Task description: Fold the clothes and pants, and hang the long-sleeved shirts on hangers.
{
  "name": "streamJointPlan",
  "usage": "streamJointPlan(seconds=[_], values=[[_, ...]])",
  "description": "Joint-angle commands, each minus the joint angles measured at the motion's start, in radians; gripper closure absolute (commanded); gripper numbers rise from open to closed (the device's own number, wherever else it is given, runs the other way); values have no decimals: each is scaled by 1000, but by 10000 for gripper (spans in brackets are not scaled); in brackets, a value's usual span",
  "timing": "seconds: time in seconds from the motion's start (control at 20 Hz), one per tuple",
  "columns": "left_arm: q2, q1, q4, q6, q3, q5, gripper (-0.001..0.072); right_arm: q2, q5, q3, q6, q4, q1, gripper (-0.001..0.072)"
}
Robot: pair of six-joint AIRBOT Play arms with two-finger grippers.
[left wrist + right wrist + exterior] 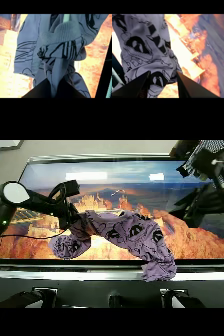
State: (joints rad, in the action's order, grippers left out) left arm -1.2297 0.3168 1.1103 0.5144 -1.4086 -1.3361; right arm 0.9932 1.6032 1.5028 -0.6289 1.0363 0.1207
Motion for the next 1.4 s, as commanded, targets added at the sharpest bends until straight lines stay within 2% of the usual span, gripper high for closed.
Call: streamJointPlan(seconds=[0.0, 0.15, 0.25, 0.4, 0.8, 1.05, 1.15, 1.25, 1.35], values=[[50, 18, 0, 10, -1, 2, 683, -20, -6, -75, 52, 17, 57, 288], [63, 23, -1, 10, -1, 2, 682, -19, -25, -205, 140, 14, 57, 288], [63, 28, -1, 10, -1, 1, 683, -15, -81, -259, 147, -25, 54, 285], [63, 34, -1, 10, -1, 2, 682, 31, -119, -277, 148, -135, 54, 223], [63, 34, -1, 10, -1, 2, 682, 220, -73, -277, 268, -230, 54, 232], [63, 34, -1, 10, -1, 2, 681, 287, -49, -278, 278, -280, 54, 236], [63, 34, -2, 10, -1, 2, 681, 306, -49, -277, 287, -327, 51, 343], [63, 34, -2, 10, -1, 2, 681, 314, -48, -278, 315, -307, 21, 387], [63, 34, -2, 10, -1, 2, 681, 315, -33, -277, 324, -283, -16, 572]])
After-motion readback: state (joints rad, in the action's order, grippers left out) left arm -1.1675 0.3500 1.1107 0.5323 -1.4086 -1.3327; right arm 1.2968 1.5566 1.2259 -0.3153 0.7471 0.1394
